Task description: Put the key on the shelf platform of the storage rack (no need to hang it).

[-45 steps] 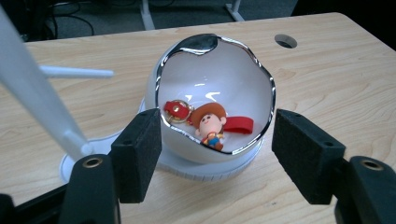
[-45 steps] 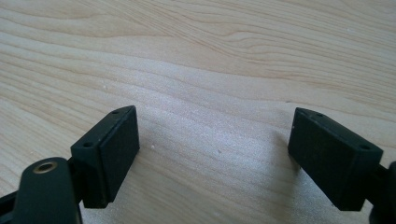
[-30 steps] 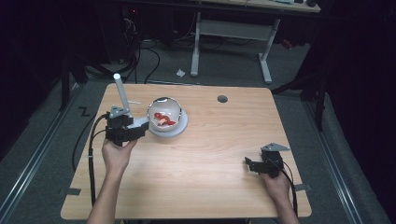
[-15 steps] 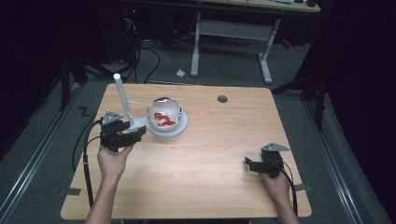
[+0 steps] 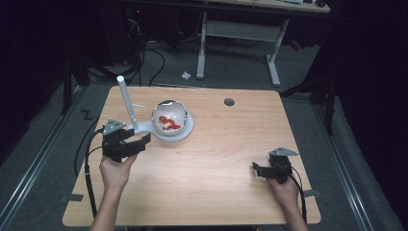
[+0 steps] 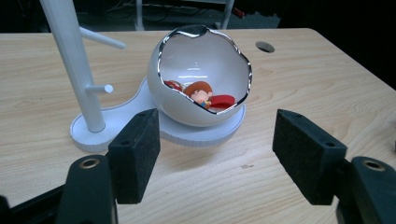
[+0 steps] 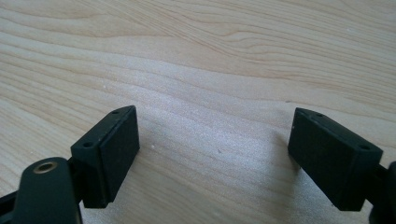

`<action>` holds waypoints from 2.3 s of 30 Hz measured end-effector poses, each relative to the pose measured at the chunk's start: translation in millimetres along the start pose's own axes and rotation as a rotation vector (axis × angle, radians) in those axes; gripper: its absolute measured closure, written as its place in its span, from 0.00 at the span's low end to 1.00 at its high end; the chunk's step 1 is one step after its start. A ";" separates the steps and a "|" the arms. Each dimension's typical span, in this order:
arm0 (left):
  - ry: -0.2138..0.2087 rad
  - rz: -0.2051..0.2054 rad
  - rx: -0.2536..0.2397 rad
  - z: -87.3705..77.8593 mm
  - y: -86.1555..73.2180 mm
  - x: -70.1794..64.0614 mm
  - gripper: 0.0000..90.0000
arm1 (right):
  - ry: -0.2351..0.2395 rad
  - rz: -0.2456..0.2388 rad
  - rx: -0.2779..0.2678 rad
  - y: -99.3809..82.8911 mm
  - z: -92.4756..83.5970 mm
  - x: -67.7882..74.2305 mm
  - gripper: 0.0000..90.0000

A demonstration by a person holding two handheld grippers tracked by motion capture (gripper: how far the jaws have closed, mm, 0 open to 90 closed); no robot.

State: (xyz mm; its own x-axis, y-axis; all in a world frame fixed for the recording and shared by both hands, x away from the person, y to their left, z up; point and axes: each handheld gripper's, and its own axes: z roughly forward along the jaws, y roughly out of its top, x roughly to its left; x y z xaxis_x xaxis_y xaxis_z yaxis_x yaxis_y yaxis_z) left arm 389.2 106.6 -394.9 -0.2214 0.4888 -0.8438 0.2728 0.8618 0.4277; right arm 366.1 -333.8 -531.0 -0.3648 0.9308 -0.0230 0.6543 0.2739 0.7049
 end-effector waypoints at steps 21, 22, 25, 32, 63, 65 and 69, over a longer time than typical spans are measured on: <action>-0.008 -0.020 0.012 -8.2 -12.6 16.9 0.36 | 0.000 0.000 0.000 0.0 0.0 0.0 0.18; -0.009 -0.015 0.014 -8.2 -13.4 17.1 0.36 | 0.000 0.000 0.000 0.0 0.0 0.0 0.18; -0.009 -0.019 0.017 -8.5 -16.0 17.2 0.36 | 0.000 0.000 0.000 -0.1 0.0 0.1 0.18; -0.004 -0.018 0.036 -6.8 -22.8 21.1 0.37 | 0.000 0.001 0.000 -0.1 0.0 0.1 0.18; 0.036 -0.019 0.088 4.0 -49.9 32.6 0.37 | -0.001 0.002 0.000 -0.4 -0.5 0.6 0.18; 0.039 -0.030 0.101 4.4 -51.8 32.6 0.37 | -0.001 0.002 0.000 -0.4 -0.5 0.6 0.18; 0.047 -0.011 0.109 8.2 -57.0 36.5 0.37 | -0.002 0.002 -0.001 -0.5 -0.4 0.7 0.18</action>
State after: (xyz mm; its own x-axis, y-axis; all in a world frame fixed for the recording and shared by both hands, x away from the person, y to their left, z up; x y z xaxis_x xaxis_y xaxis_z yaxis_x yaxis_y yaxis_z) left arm 373.3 74.2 -452.7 -0.2678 0.4875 -0.8310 0.3695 0.8485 0.3787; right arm 365.3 -333.4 -531.1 -0.3622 0.9318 -0.0226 0.6546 0.2716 0.7055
